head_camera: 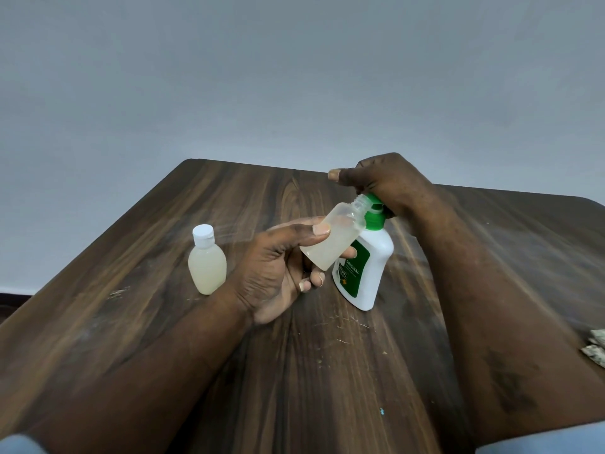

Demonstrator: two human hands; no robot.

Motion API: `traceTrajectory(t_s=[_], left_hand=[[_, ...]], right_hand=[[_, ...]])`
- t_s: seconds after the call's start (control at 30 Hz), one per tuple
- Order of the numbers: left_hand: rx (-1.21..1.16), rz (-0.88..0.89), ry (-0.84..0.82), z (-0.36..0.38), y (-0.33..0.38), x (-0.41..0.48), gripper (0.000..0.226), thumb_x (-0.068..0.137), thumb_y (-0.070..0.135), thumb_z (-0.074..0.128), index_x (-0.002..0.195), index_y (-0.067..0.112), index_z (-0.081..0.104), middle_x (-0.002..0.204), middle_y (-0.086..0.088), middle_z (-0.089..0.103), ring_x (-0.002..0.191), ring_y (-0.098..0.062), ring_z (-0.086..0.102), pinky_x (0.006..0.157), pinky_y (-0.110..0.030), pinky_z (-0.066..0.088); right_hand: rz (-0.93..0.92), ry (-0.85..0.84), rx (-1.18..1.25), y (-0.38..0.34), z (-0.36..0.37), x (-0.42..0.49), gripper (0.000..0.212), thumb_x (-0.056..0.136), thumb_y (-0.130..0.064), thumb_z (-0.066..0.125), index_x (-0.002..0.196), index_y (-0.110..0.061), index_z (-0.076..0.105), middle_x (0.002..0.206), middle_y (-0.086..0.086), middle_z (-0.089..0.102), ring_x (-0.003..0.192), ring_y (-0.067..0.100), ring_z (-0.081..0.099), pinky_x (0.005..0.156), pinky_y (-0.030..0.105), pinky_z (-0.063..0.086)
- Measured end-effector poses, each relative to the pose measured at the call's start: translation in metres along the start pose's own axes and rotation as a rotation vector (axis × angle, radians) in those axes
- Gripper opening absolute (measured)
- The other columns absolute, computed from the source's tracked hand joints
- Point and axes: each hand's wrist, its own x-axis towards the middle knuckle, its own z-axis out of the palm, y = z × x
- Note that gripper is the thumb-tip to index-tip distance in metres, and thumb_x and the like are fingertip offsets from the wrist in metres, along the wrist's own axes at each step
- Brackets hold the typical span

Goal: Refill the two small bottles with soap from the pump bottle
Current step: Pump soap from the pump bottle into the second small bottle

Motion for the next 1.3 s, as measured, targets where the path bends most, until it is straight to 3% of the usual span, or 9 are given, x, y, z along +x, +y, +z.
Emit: traceTrajectory(t_s=[0.23, 0.43, 0.6, 0.9, 1.1, 1.3], left_hand=[[-0.002, 0.001, -0.038, 0.0023, -0.0006, -0.0006, 0.033, 0.081, 0.028, 0.064, 0.107, 0.014, 0.079, 0.1, -0.024, 0.072, 0.053, -0.017, 0.049, 0.041, -0.02, 0.035], [-0.017, -0.006, -0.027, 0.0003, -0.0011, 0.001, 0.033, 0.085, 0.027, 0.062, 0.11, 0.009, 0.076, 0.104, -0.027, 0.071, 0.053, -0.019, 0.049, 0.041, -0.021, 0.035], [0.0, 0.0, -0.004, -0.0009, -0.0024, 0.0013, 0.042, 0.088, 0.025, 0.059, 0.123, 0.002, 0.064, 0.103, -0.027, 0.072, 0.051, -0.018, 0.049, 0.04, -0.02, 0.035], [-0.02, 0.0, -0.026, 0.0001, -0.0018, 0.0016, 0.034, 0.085, 0.026, 0.061, 0.112, 0.01, 0.075, 0.104, -0.027, 0.071, 0.054, -0.019, 0.05, 0.042, -0.021, 0.039], [0.002, 0.001, -0.003, -0.0009, -0.002, 0.0007, 0.041, 0.088, 0.025, 0.059, 0.122, 0.004, 0.066, 0.102, -0.026, 0.072, 0.051, -0.017, 0.05, 0.04, -0.02, 0.036], [-0.009, -0.009, -0.005, -0.0019, -0.0026, 0.0012, 0.039, 0.087, 0.026, 0.06, 0.119, 0.005, 0.069, 0.105, -0.028, 0.071, 0.053, -0.018, 0.05, 0.041, -0.02, 0.038]], right_hand=[[-0.034, 0.024, 0.0, -0.0007, -0.0021, 0.0008, 0.053, 0.079, -0.05, 0.086, 0.062, -0.017, 0.049, 0.058, 0.0, 0.047, 0.056, 0.018, 0.041, 0.06, 0.032, 0.037], [-0.045, 0.032, -0.002, -0.0021, -0.0006, 0.0005, 0.051, 0.079, -0.049, 0.086, 0.066, -0.014, 0.051, 0.059, 0.001, 0.047, 0.056, 0.018, 0.04, 0.059, 0.031, 0.036], [-0.012, 0.009, 0.012, -0.0005, 0.0007, -0.0007, 0.05, 0.08, -0.046, 0.086, 0.063, -0.017, 0.05, 0.054, -0.002, 0.047, 0.05, 0.015, 0.04, 0.055, 0.027, 0.038], [-0.051, 0.049, 0.023, -0.0007, -0.002, 0.0019, 0.055, 0.079, -0.051, 0.086, 0.059, -0.018, 0.046, 0.055, -0.001, 0.044, 0.053, 0.017, 0.038, 0.058, 0.03, 0.034], [-0.017, 0.013, 0.009, -0.0029, 0.0017, -0.0017, 0.048, 0.081, -0.046, 0.085, 0.065, -0.015, 0.053, 0.061, 0.003, 0.049, 0.054, 0.017, 0.043, 0.059, 0.029, 0.04], [-0.029, 0.017, -0.005, -0.0027, 0.0027, -0.0021, 0.052, 0.081, -0.049, 0.085, 0.064, -0.016, 0.05, 0.061, 0.002, 0.047, 0.054, 0.017, 0.04, 0.057, 0.028, 0.037]])
